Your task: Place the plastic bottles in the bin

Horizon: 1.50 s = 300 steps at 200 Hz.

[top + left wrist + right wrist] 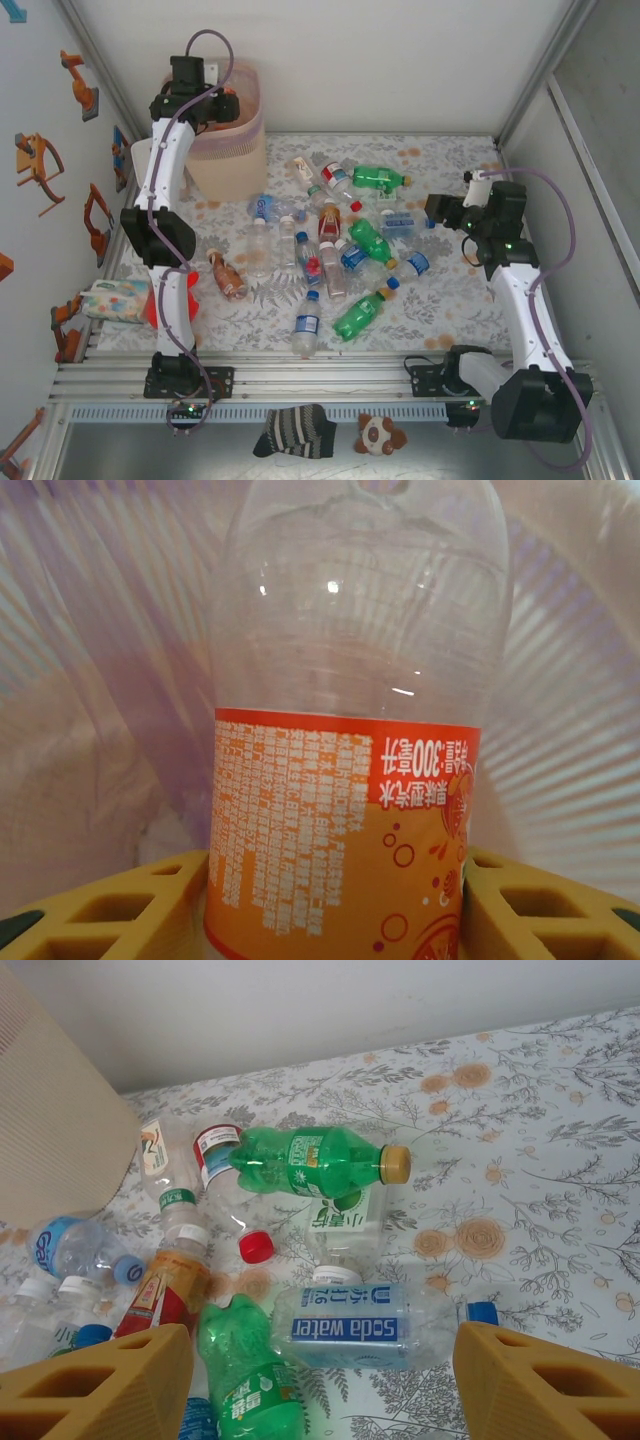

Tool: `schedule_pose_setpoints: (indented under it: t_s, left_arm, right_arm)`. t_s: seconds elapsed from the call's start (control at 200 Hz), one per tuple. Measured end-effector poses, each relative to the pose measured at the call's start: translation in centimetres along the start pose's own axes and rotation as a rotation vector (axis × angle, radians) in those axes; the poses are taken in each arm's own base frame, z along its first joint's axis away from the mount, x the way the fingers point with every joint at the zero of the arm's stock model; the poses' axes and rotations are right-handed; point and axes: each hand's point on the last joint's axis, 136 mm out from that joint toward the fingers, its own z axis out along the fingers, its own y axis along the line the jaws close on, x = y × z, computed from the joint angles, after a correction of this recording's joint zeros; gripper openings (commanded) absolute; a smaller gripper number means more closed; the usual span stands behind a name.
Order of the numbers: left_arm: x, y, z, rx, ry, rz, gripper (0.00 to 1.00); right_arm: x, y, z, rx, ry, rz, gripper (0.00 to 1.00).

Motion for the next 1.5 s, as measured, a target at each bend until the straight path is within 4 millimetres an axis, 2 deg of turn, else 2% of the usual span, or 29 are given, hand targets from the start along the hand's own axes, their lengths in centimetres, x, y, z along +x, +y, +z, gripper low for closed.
schedule_pose_setpoints:
  t_s: [0.275, 0.441, 0.736, 0.971, 1.127, 1.282, 1.397, 1.502]
  left_arm:
    - [3.3, -0.2, -0.5, 0.012, 0.136, -0.006, 0.34]
    - [5.1, -0.5, -1.9, 0.029, 0.219, -0.006, 0.33]
    - [6.8, -1.0, -4.9, 0.049, 0.307, -0.005, 0.32]
    - [8.4, -1.5, -5.9, 0.057, 0.378, -0.007, 0.31]
    - [8.6, -1.8, -6.1, 0.071, 0.387, -0.008, 0.33]
    - [7.4, -2.1, -6.2, 0.079, 0.343, -0.004, 0.33]
    - [6.5, -2.1, -5.2, 0.083, 0.305, 0.000, 0.33]
    - [6.2, -2.1, -3.4, 0.087, 0.286, 0.002, 0.33]
  right_arm:
    - [0.1, 0.2, 0.1, -0.005, 0.005, 0.005, 0.68]
    - [0.2, 0.2, 0.2, -0.007, 0.008, 0.005, 0.68]
    - [0.2, 0.3, 0.2, -0.009, 0.009, 0.004, 0.68]
    - [0.3, 0.6, 0.3, -0.017, 0.012, 0.000, 0.68]
    - [0.3, 0.6, 0.3, -0.017, 0.012, 0.000, 0.68]
    - [0.4, 0.6, 0.3, -0.016, 0.013, 0.000, 0.68]
    - [0.3, 0.5, 0.3, -0.011, 0.011, -0.001, 0.68]
    - [0.4, 0.5, 0.3, -0.005, 0.012, -0.002, 0.68]
